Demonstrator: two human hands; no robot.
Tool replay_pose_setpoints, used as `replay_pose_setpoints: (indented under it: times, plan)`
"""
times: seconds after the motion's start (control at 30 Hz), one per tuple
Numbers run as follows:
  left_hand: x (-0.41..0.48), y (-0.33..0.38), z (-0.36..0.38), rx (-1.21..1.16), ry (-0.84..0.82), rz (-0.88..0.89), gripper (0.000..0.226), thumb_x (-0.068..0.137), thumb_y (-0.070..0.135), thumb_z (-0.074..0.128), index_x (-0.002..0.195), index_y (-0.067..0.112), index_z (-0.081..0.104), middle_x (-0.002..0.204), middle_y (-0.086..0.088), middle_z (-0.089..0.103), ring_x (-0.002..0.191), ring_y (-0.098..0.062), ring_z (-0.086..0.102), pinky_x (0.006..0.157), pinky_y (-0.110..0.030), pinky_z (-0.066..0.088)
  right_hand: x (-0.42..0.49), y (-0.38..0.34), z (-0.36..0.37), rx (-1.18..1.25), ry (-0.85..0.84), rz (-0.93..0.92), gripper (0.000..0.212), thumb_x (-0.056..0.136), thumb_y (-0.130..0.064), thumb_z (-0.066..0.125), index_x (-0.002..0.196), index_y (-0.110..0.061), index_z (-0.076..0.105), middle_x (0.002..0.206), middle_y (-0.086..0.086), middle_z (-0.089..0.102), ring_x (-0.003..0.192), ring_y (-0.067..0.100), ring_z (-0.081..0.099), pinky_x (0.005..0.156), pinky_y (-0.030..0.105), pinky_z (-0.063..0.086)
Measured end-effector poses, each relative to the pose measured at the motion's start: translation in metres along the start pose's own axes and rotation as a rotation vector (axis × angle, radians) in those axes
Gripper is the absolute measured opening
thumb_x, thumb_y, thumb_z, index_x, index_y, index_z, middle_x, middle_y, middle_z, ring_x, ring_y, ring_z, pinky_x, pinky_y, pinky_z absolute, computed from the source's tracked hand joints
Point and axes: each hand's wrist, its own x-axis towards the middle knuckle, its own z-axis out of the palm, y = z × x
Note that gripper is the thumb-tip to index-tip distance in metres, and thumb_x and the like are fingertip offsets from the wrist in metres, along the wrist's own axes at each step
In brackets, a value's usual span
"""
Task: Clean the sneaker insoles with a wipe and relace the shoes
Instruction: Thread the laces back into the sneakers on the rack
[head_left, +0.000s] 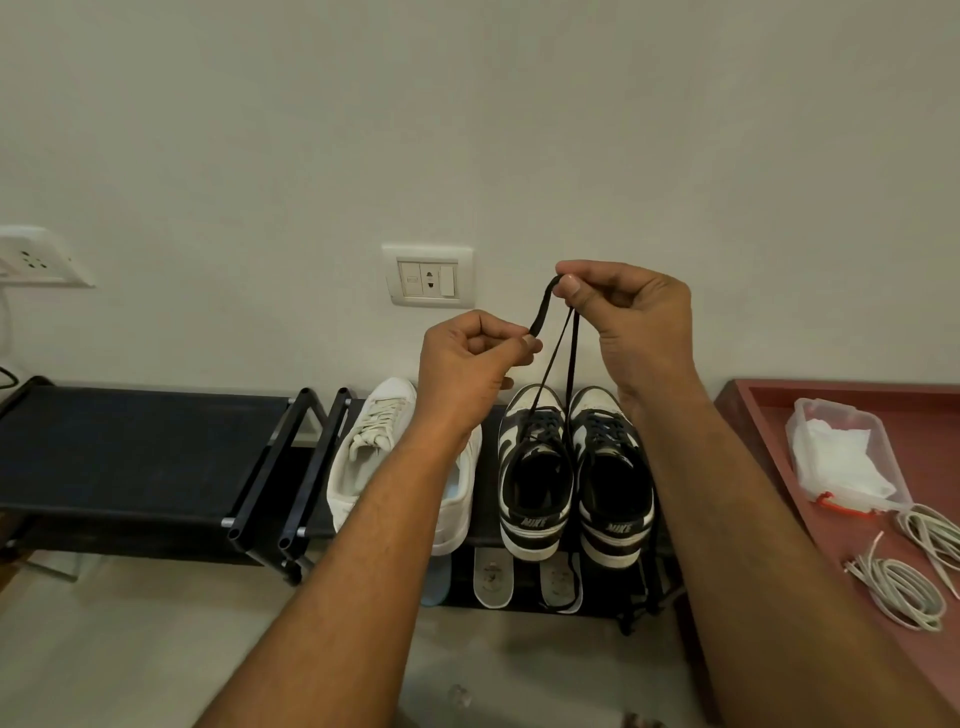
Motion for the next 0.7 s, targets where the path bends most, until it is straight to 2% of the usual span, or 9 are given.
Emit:
replay_pose_setpoints:
  times: [0.23, 0.3, 0.37, 0.43, 0.53, 0.7]
  plan:
    - [-0.001, -0.003, 0.000, -0.022, -0.018, -0.031, 0.009, 0.091, 0.008, 0.081, 0.092, 0.013, 0.073, 0.090, -0.005, 0.082, 0.088, -0.022, 0.081, 0.065, -0.031, 0.054, 0.001, -0.003, 0.004, -0.077, -0.035, -0.032, 0.016, 0.088, -0.006, 0.080, 0.103, -0.009, 0.081, 0.091, 0.005, 0.081, 0.096, 0.018, 0.077, 0.091, 0.028, 0.058]
    - [0.000, -0.005, -0.001, -0.020, -0.048, -0.018, 0.017, 0.090, 0.011, 0.084, 0.104, 0.015, 0.074, 0.089, -0.007, 0.082, 0.090, -0.023, 0.080, 0.064, -0.032, 0.054, 0.001, -0.004, 0.004, -0.094, -0.044, -0.035, 0.015, 0.088, -0.007, 0.081, 0.103, -0.010, 0.082, 0.091, 0.003, 0.081, 0.097, 0.017, 0.077, 0.093, 0.030, 0.059]
    - [0.001, -0.006, -0.002, -0.005, -0.104, -0.024, 0.037, 0.090, 0.014, 0.085, 0.124, 0.020, 0.073, 0.091, -0.005, 0.082, 0.095, -0.022, 0.080, 0.067, -0.031, 0.057, 0.000, -0.005, 0.002, -0.114, -0.057, -0.038, 0.015, 0.088, -0.008, 0.081, 0.103, -0.011, 0.082, 0.092, 0.002, 0.081, 0.098, 0.017, 0.076, 0.093, 0.030, 0.059]
    - [0.004, -0.007, -0.003, 0.024, -0.158, -0.044, 0.049, 0.091, 0.015, 0.085, 0.136, 0.024, 0.069, 0.094, -0.002, 0.083, 0.100, -0.022, 0.078, 0.071, -0.032, 0.058, 0.000, -0.006, 0.002, -0.145, -0.072, -0.043, 0.015, 0.088, -0.009, 0.081, 0.103, -0.011, 0.082, 0.092, 0.001, 0.081, 0.098, 0.016, 0.076, 0.093, 0.029, 0.059]
    - [0.009, -0.010, -0.005, 0.087, -0.239, -0.056, 0.041, 0.096, 0.013, 0.079, 0.136, 0.021, 0.072, 0.093, 0.001, 0.082, 0.099, -0.019, 0.075, 0.077, -0.036, 0.057, 0.001, -0.006, 0.003, -0.181, -0.101, -0.057, 0.016, 0.088, -0.008, 0.081, 0.104, -0.011, 0.082, 0.092, 0.000, 0.081, 0.097, 0.014, 0.076, 0.090, 0.027, 0.059]
    - [0.011, -0.006, -0.012, 0.163, -0.402, -0.058, 0.030, 0.100, 0.015, 0.075, 0.126, 0.029, 0.073, 0.087, 0.004, 0.080, 0.092, -0.012, 0.068, 0.079, -0.037, 0.055, -0.001, -0.007, 0.011, -0.272, -0.188, -0.063, 0.013, 0.090, -0.010, 0.079, 0.101, -0.016, 0.083, 0.091, -0.004, 0.081, 0.092, 0.011, 0.076, 0.084, 0.026, 0.060]
